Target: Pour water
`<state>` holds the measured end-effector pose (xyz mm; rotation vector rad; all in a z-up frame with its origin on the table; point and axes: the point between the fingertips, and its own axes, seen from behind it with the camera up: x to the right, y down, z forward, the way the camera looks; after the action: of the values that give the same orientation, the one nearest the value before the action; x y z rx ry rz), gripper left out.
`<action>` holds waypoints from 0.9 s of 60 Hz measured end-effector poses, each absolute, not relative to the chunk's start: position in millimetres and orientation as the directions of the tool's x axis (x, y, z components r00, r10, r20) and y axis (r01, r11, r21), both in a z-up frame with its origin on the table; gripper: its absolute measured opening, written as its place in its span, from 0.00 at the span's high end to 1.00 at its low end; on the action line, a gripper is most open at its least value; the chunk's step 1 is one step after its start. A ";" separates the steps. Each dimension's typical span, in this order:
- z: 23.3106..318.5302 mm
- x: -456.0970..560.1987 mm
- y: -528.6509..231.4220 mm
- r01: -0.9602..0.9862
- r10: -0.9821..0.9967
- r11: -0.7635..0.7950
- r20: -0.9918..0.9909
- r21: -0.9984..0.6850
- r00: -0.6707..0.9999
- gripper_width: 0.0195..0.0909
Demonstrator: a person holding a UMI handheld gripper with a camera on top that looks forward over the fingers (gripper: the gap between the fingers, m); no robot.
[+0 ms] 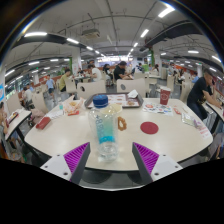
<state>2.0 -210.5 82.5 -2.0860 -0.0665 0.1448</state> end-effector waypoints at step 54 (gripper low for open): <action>111.9 -62.1 -117.3 0.004 0.099 -0.375 -0.035 -0.927 0.995 0.73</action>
<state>-62.1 -117.3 111.9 -1.9537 -0.0732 0.0997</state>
